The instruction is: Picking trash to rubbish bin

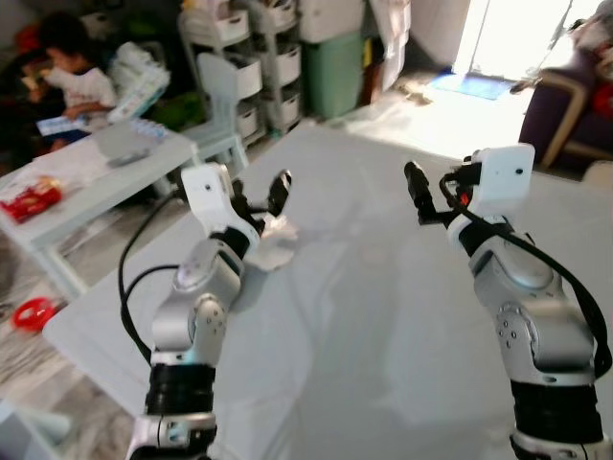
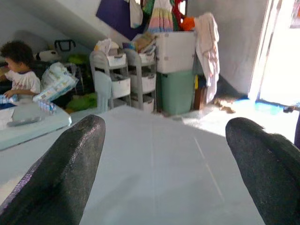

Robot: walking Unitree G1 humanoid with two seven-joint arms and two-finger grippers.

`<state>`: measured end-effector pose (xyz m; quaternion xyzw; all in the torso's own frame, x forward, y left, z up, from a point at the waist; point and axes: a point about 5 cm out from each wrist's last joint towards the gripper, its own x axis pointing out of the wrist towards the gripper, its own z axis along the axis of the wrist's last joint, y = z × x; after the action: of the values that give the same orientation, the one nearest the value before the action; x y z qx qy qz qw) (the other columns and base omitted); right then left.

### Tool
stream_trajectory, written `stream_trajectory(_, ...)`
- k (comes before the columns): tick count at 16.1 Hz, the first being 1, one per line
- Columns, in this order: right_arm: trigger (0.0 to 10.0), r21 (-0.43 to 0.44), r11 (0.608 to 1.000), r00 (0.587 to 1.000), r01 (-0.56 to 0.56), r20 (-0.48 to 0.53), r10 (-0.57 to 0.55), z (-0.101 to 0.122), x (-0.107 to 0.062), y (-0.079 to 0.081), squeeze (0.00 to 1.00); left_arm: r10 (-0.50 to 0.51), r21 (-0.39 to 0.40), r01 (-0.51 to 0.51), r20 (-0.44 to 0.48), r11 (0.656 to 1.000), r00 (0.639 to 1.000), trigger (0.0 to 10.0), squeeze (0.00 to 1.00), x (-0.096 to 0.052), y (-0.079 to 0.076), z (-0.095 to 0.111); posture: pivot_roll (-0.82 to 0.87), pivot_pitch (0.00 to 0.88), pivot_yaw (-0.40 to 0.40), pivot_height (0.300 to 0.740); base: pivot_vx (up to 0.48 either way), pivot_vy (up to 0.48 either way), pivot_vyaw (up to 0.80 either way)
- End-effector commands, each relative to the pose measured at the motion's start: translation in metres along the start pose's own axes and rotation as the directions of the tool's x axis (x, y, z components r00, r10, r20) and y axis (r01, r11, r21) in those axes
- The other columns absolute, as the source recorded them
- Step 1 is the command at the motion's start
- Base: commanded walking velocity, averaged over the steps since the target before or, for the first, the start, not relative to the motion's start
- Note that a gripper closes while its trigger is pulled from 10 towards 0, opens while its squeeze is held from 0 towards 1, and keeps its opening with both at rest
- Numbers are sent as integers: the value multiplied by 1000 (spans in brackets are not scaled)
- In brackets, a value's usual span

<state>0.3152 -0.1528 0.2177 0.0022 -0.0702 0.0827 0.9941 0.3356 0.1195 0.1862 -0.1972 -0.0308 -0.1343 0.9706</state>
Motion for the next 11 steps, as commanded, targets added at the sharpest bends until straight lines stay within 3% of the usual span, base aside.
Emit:
stream_trajectory(1, 10000, 4, 1000, 1000, -29, 11, 29, 2, 1, 8, 937, 36, -4, -36, -9, 999, 999, 10000, 0, -4, 9, 0, -51, 0, 38, 740, 0, 0, 0)
stream_trajectory(9, 10000, 5, 999, 999, -32, 15, 32, 3, 2, 7, 941, 45, -29, -45, -14, 999, 999, 10000, 0, -2, 10, 0, -49, 0, 38, 740, 0, 0, 0)
stream_trajectory(11, 10000, 16, 998, 998, -59, 9, 59, 2, 2, 9, 937, 116, 7, -116, -24, 993, 993, 10000, 0, -3, 20, -1, -50, 0, 37, 740, 0, 0, 0)
